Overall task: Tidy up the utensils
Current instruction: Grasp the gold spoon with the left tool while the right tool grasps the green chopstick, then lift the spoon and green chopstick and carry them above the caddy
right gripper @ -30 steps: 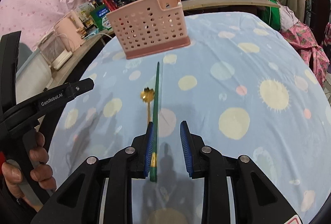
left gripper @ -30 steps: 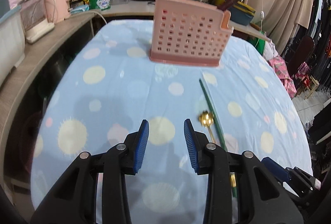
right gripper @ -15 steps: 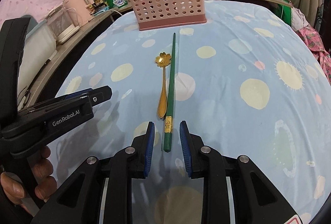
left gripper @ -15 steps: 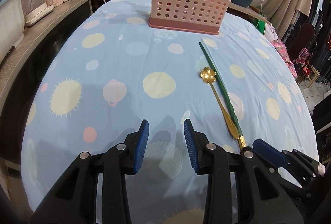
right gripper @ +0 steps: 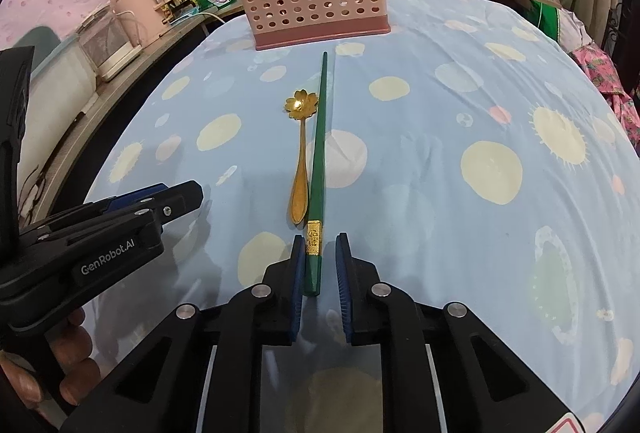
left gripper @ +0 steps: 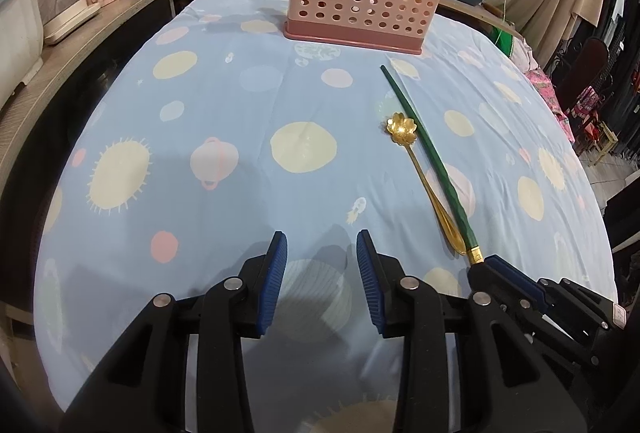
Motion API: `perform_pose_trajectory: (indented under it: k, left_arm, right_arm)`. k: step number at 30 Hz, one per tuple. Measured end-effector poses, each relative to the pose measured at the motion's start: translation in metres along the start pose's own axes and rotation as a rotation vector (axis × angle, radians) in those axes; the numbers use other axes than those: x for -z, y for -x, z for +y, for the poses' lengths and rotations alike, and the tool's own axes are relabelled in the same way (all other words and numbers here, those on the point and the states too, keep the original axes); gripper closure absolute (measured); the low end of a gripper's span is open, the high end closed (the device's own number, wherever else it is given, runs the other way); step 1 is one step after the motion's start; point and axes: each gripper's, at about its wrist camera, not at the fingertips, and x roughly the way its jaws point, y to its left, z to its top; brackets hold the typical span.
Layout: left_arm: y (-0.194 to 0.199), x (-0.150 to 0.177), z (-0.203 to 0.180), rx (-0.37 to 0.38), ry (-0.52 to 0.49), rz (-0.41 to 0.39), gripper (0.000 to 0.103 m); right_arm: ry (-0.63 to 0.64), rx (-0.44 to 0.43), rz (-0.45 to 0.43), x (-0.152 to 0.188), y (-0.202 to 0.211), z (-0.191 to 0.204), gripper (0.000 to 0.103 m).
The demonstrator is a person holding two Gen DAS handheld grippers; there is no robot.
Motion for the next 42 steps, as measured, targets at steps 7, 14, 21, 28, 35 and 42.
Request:
perform_pose_trajectory:
  k: [7,14,21,28,35,42]
  left_arm:
    - [0.002,0.000,-0.008,0.030,-0.004,-0.007,0.050]
    - [-0.002,-0.002,-0.029,0.072,-0.027,0.005,0.038]
    - [-0.014,-0.009,-0.052,0.103,-0.057,0.021,0.037]
    - [-0.024,-0.005,-0.063,0.079,-0.098,0.027,0.053]
    - [-0.021,-0.002,-0.059,0.093,-0.102,0.024,0.085]
    - [-0.017,0.002,-0.051,0.123,-0.082,0.029,0.092]
  right_arm:
    - [-0.028,0.020,-0.025,0.001,0.005,-0.009,0.096]
    - [-0.073,0.042,-0.063,-0.002,0.016,-0.025,0.096]
    - [-0.119,0.049,-0.073,-0.002,0.020,-0.041,0.096]
    - [-0.127,0.042,-0.072,-0.002,0.020,-0.045,0.096]
    - [-0.125,0.032,-0.061,0.000,0.017,-0.043,0.096]
    - [-0.112,0.028,-0.061,0.000,0.018,-0.039,0.096]
